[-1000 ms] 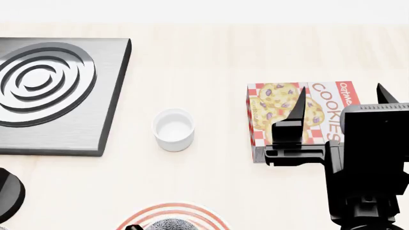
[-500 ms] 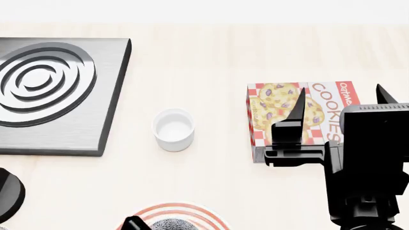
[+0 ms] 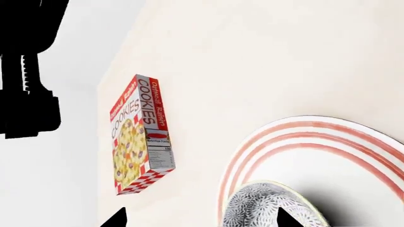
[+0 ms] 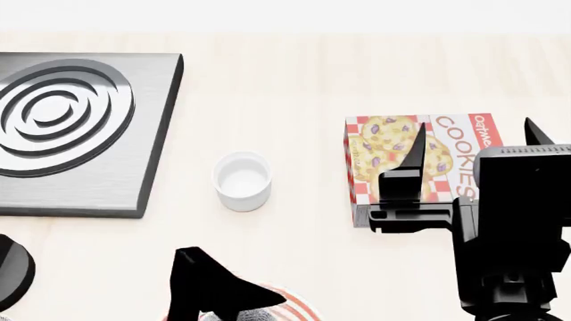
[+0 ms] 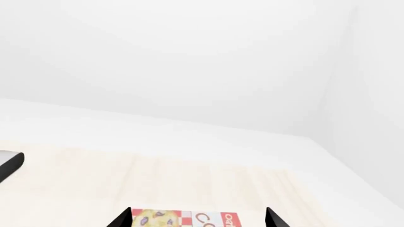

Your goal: Pick the akita bowl on the stove and place it on the plate.

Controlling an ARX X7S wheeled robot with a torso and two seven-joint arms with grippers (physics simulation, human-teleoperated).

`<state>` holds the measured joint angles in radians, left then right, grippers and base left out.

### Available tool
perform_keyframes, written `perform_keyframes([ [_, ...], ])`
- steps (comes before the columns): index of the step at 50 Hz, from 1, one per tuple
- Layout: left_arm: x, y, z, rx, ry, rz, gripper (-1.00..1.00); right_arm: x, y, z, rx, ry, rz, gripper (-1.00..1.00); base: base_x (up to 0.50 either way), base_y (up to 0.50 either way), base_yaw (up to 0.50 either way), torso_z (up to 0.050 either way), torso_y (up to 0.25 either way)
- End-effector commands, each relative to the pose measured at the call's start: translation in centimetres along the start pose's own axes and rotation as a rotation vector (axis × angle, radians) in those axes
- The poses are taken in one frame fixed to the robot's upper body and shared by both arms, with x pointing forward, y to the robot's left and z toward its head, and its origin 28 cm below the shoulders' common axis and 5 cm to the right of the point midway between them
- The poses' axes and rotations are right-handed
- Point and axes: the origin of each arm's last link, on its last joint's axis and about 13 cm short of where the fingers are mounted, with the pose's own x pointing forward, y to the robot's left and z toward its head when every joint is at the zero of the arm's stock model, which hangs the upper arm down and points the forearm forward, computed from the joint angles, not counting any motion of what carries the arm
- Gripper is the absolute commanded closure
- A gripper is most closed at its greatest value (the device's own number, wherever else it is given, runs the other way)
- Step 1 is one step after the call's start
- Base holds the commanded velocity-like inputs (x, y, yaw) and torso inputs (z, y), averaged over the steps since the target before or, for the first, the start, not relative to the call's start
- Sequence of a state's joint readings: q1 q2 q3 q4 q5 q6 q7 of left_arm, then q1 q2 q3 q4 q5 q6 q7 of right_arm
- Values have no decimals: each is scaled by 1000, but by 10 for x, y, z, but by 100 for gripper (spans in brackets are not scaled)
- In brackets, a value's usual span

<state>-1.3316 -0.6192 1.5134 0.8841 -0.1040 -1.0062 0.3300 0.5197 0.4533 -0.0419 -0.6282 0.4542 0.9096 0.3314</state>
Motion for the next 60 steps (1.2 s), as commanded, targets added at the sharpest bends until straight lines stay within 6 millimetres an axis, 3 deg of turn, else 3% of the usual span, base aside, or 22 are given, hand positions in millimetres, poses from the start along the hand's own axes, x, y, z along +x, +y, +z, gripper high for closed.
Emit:
perform_keyframes([
  [1, -7, 17, 6, -81, -81, 119, -100, 0, 0, 0, -1, 0, 1, -100, 0, 0, 0, 0, 0],
  [28, -22, 41, -5, -315, -172, 356, -100, 0, 0, 0, -3, 0, 2, -100, 0, 0, 0, 0, 0],
  [60, -29, 51, -26, -555, -226, 555, -100, 0, 0, -1, -2, 0, 2, -100, 0, 0, 0, 0, 0],
])
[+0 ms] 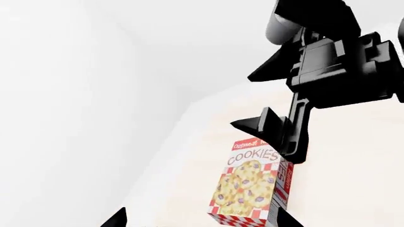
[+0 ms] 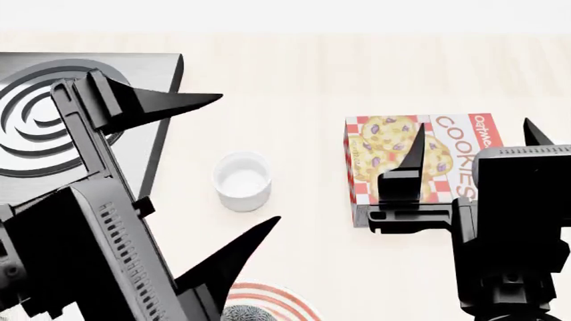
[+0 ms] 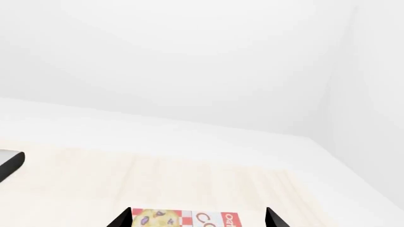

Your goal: Pick the akita bowl on the stove and place it on the plate.

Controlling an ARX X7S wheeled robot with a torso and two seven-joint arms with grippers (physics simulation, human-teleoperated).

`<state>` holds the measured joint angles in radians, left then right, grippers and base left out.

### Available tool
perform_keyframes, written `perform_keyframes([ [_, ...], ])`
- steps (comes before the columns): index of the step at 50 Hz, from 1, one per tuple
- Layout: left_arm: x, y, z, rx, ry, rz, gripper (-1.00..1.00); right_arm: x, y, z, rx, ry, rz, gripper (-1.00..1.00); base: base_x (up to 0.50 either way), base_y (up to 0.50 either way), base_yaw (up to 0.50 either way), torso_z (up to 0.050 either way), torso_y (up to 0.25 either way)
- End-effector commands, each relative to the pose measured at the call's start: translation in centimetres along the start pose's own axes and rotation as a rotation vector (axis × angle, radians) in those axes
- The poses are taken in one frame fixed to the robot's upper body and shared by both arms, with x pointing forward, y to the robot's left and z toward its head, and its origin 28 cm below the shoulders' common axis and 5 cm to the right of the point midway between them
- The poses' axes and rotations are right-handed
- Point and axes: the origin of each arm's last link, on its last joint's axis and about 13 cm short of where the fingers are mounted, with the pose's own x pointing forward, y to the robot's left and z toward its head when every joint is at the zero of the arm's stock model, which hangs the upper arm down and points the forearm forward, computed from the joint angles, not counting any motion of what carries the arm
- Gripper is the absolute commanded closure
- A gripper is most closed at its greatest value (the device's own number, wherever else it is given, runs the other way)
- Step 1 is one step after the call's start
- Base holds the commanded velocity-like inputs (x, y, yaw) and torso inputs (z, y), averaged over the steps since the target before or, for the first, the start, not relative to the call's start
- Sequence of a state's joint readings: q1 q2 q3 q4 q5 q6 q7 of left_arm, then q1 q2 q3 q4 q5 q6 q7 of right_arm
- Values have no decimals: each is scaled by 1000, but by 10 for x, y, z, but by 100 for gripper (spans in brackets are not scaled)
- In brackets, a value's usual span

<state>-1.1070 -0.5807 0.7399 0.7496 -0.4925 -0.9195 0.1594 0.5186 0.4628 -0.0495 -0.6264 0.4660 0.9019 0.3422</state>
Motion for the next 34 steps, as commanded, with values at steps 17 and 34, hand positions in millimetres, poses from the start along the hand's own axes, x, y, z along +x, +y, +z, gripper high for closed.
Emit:
perform_keyframes([
  [17, -9, 16, -18, -192, -22, 206, -100, 0, 0, 0, -2, 1, 2, -100, 0, 0, 0, 0, 0],
  [34, -17, 18, -35, -275, -2, 297, -100, 0, 0, 1, -3, 2, 2, -100, 0, 0, 0, 0, 0],
])
